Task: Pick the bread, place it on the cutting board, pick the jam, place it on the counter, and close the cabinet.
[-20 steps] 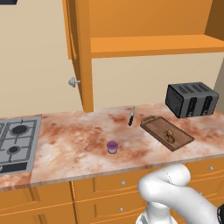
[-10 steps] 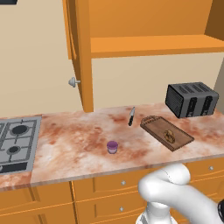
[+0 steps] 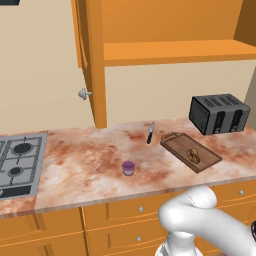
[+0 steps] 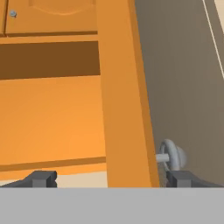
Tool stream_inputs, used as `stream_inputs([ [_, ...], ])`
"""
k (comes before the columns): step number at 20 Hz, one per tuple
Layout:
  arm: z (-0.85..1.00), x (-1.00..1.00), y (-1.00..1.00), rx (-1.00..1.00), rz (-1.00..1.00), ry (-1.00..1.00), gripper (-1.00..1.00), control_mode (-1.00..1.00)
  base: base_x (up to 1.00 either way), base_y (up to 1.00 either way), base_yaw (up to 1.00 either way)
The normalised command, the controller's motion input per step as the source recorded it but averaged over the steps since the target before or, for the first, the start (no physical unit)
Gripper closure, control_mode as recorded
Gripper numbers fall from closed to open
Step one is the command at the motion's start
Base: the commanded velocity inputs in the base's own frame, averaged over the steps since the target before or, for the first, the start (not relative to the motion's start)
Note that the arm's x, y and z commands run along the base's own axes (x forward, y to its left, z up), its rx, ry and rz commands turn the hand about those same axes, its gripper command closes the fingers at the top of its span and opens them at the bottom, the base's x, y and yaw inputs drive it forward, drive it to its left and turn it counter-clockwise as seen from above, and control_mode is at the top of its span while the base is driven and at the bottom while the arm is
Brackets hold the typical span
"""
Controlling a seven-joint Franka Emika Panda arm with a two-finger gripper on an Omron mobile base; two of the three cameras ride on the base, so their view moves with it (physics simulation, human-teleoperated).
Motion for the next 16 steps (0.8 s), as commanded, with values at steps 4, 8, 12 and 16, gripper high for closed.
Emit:
stream_inputs([
  [4, 0.0, 0.18, -0.22, 0.01, 0.0, 0.0, -1.0, -1.0, 0.0, 0.0, 0.0],
  [8, 0.0, 0.0, -0.1, 0.0, 0.0, 0.0, -1.0, -1.0, 0.0, 0.0, 0.0],
  [12, 0.0, -0.09, -0.04, 0.0, 0.0, 0.0, -1.0, -1.0, 0.0, 0.0, 0.0],
  [16, 0.0, -0.14, -0.08, 0.0, 0.0, 0.0, -1.0, -1.0, 0.0, 0.0, 0.0],
])
